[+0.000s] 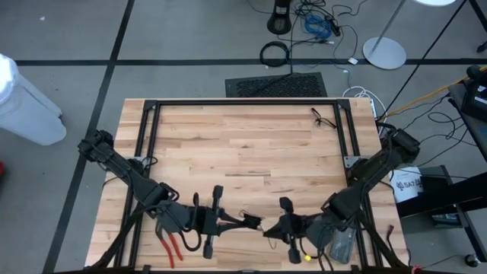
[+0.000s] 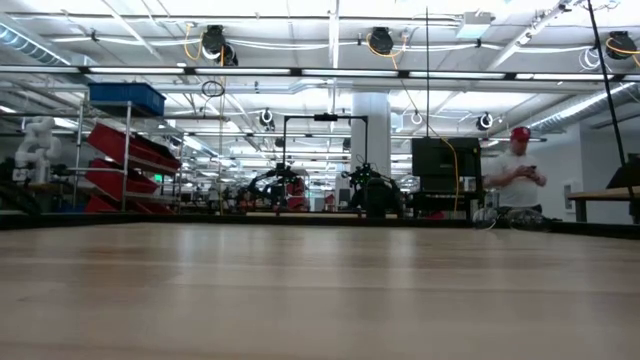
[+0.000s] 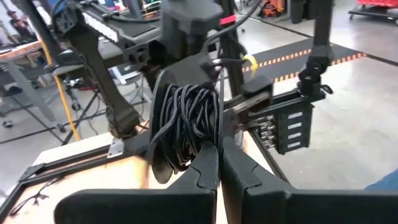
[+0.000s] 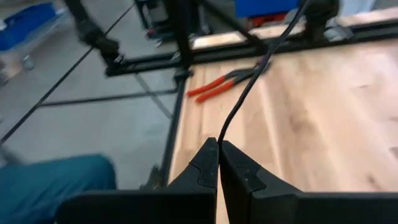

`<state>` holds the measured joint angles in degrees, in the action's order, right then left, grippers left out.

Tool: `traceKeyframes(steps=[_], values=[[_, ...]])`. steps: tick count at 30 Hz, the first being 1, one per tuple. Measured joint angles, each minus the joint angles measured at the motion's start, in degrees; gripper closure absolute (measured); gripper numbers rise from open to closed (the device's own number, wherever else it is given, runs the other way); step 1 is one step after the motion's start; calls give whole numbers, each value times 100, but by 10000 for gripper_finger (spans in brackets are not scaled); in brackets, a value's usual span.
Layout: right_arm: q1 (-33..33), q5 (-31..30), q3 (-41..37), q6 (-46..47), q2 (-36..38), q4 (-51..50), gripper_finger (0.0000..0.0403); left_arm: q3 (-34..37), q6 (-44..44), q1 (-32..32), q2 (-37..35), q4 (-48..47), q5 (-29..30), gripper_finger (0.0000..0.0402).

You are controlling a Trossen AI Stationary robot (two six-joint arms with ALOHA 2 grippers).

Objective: Coil cords
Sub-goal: Coil the black wire onto the black spool

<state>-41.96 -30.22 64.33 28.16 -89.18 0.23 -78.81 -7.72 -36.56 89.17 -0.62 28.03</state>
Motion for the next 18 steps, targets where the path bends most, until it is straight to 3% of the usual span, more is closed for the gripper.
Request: traceKeyframes(steps=[18], values=[[-566, 162, 1056, 672, 6, -2356, 403, 4, 276, -45, -85, -673, 248, 399]])
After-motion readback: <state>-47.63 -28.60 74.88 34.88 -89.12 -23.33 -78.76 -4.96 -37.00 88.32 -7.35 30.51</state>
